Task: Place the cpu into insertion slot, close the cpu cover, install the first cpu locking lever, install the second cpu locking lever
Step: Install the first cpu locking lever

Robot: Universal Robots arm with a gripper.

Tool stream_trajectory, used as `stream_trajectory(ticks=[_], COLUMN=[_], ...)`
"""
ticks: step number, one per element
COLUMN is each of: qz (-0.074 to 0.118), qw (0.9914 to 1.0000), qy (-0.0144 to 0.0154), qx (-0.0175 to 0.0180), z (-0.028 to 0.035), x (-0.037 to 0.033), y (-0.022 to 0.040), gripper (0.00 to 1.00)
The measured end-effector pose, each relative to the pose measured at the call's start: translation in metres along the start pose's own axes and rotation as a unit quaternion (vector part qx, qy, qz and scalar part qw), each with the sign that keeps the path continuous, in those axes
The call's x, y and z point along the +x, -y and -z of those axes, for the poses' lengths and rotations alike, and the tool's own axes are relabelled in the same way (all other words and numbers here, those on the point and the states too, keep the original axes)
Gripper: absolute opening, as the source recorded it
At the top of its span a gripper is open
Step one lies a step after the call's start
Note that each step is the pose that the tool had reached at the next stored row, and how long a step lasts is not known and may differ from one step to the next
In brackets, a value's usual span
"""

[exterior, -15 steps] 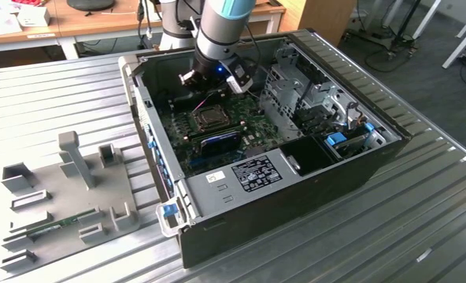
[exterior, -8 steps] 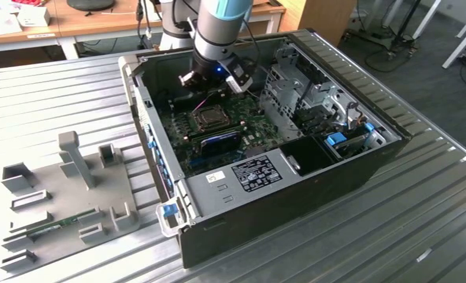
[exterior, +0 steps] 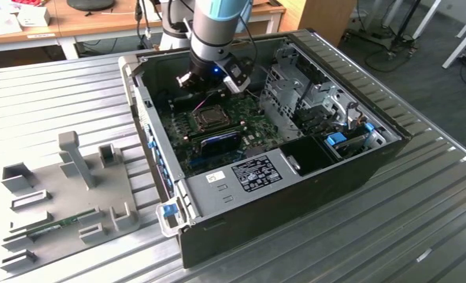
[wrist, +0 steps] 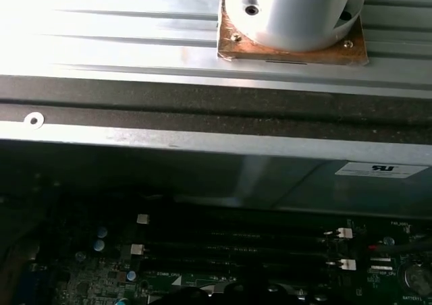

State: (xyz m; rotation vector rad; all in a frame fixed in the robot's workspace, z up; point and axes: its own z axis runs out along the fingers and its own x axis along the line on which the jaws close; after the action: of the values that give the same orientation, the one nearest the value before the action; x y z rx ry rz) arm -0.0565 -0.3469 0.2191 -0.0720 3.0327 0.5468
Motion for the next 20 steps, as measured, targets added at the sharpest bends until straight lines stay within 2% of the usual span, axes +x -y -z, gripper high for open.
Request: stream_trajectory(ticks=[4, 6, 9, 15, 20], qz=[0.013, 0.019, 0.024, 0.045, 0.059], qw=[0.99988, 0.99975, 0.99966, 0.99889, 0.99815], qy=[0.0084, 0.0111, 0.0115, 0.0149, 0.0143], qx=[-0.0002, -0.0005, -0.0006, -0.0017, -0.0025], z=[-0.0001, -0.0002, -0.0001, -0.0008, -0.0013], x=[0.0002, 0.0005, 0.0029, 0.0034, 0.0045], y=[0.0001, 0.0000, -0.0001, 0.0002, 0.0004], gripper=[0.10, 0.10, 0.10, 0.10, 0.10])
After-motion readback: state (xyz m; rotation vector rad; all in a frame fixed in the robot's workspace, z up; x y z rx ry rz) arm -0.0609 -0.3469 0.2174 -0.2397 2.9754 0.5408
